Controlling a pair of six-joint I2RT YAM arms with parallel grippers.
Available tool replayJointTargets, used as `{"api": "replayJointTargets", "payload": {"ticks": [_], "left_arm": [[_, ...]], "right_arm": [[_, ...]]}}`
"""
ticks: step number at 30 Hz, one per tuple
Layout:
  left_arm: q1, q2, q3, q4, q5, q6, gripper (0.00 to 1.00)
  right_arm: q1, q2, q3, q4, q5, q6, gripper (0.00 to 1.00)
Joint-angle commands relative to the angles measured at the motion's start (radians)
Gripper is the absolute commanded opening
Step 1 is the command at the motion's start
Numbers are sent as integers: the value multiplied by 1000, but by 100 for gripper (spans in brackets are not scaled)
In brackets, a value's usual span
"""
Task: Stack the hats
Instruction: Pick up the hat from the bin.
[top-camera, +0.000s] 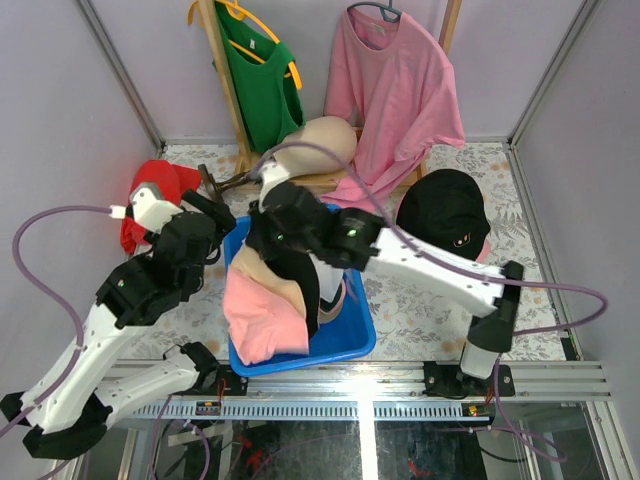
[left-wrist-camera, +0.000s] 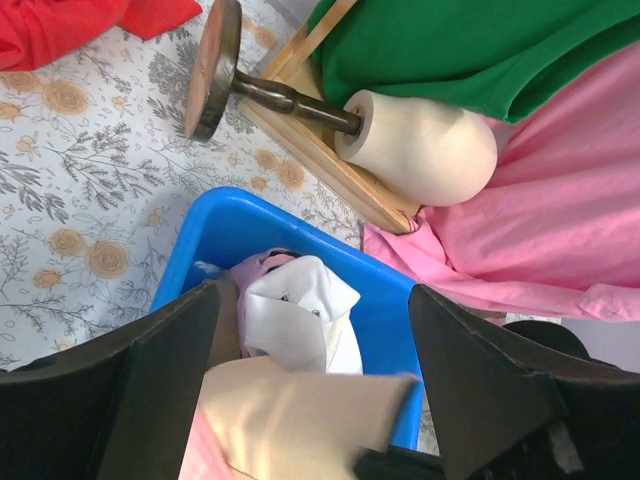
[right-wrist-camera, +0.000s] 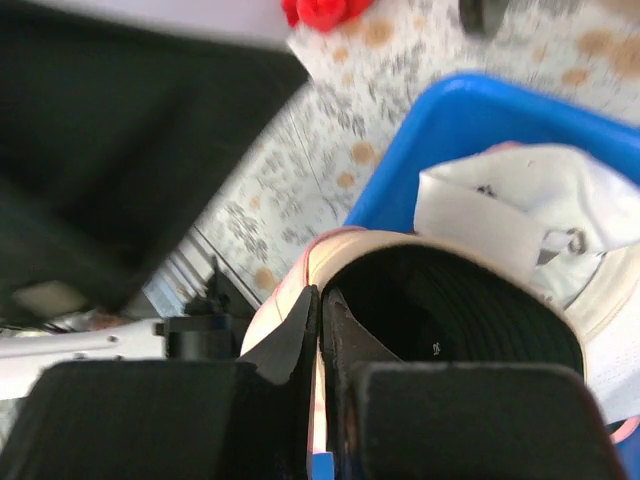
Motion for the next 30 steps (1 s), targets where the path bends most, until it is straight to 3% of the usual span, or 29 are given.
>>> {"api": "replayJointTargets", "payload": {"ticks": [1, 8, 11, 15, 21, 30], "left_arm": [[1, 58, 31, 113, 43, 23, 76], [2, 128, 65, 200, 93, 44, 77], [5, 152, 63, 234, 119, 53, 77], [8, 166, 43, 242, 142, 40, 77], [11, 166, 2, 303, 193, 32, 77], [12, 211, -18, 440, 318, 88, 77]], "right_arm": [[-80, -202, 30, 145, -49, 29, 0], [-215, -347, -95, 290, -164, 95, 0], [-245, -342, -88, 275, -228, 110, 0], [-246, -389, -162, 325, -192, 112, 0], [-305, -410, -137, 314, -159, 73, 0], [-534, -473, -135, 363, -177, 99, 0]]}}
